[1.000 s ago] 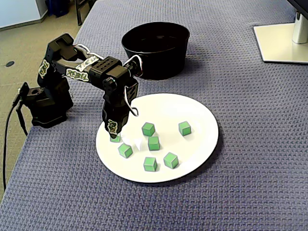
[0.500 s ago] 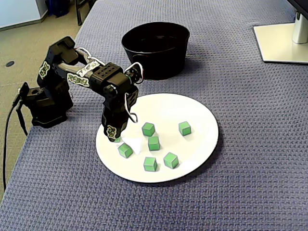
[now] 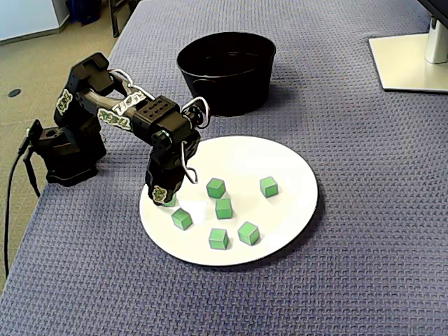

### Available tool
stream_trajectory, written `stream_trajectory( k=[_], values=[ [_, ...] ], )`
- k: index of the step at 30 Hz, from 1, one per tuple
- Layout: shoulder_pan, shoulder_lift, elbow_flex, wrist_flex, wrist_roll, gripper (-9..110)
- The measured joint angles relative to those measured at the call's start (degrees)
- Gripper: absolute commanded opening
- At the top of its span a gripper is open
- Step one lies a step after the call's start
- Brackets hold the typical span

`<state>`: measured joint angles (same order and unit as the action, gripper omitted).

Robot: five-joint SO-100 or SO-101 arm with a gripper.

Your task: Pick up the items on the white plate and put them in the black container.

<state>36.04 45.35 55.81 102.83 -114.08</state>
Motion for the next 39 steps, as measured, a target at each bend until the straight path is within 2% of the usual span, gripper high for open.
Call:
stream_trajectory(
  k=[7, 10, 13, 32, 39],
  values=[
    [0.0, 0.0, 0.2, -0.4, 0.0, 4],
    [0.0, 0.0, 0.2, -0.4, 0.0, 26],
    [0.0, 0.0, 0.2, -0.4, -0.3, 30],
    [0.4, 1.8, -0.4, -7.5, -3.6, 29],
    [0.4, 1.8, -0.5, -8.6, -2.7, 19]
  ],
)
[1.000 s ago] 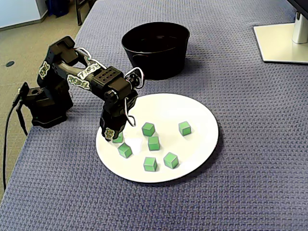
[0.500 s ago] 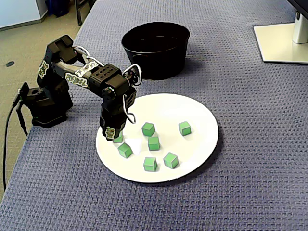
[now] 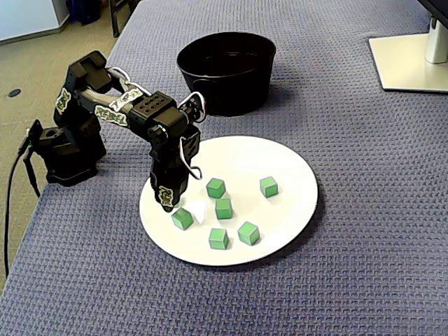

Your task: Pick up the items on the white plate and put them in the black container.

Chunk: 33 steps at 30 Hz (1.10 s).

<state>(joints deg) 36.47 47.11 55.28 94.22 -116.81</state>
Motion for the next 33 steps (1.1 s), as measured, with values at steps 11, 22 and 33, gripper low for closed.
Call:
stream_trajectory(
  k=[11, 22, 33],
  values=[
    [-1.1, 0.0, 2.6, 0.0, 0.5, 1],
    [-1.2, 2.4, 7.6, -3.5, 2.7, 0],
    [-9.3, 21.9, -0.1, 0.5, 28.5, 0]
  ],
)
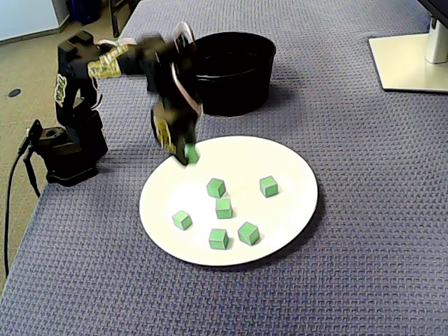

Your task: Pick up the items on the white plate and put them in the black container.

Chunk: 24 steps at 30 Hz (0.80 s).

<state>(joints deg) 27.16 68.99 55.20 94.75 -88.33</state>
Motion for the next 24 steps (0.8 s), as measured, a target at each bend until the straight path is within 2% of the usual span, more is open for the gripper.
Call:
stream_trajectory(
  k=[4, 10, 17, 24],
  values=[
    [-6.3, 10.4, -5.8, -5.6, 19.1, 0],
    [-22.4, 17.1, -14.1, -16.8, 45.6, 0],
    [-42.6, 14.2, -12.4, -27.8, 65.9, 0],
    [-54.8, -1.6, -10.1, -29.0, 78.6, 0]
  ],
)
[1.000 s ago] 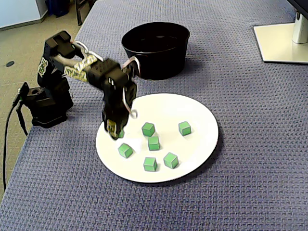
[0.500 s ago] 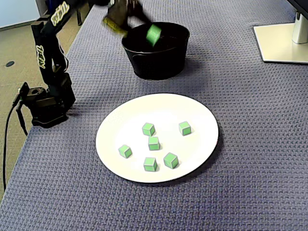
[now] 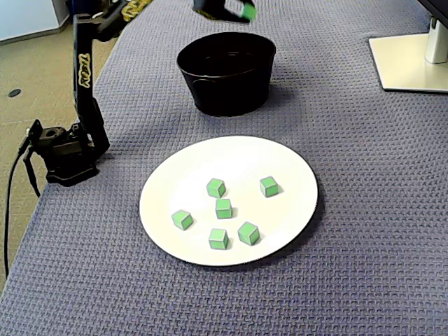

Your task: Pick up the items on the white plate and put them in the black container.

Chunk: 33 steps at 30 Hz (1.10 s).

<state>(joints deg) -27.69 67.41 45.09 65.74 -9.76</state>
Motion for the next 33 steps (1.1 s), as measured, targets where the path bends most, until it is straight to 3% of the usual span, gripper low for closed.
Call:
stream_trajectory(
  k=[10, 17, 23, 28, 33],
  values=[
    [-6.6, -15.1, 0.0, 4.0, 1.1, 29],
    [-4.2, -5.7, -0.4, 14.4, -8.2, 33],
    [12.0, 11.7, 0.4, 27.5, -32.9, 31],
    [33.4, 15.5, 8.0, 26.1, -55.4, 31],
    [49.0, 12.7, 16.0, 20.7, -67.4, 32]
  ],
)
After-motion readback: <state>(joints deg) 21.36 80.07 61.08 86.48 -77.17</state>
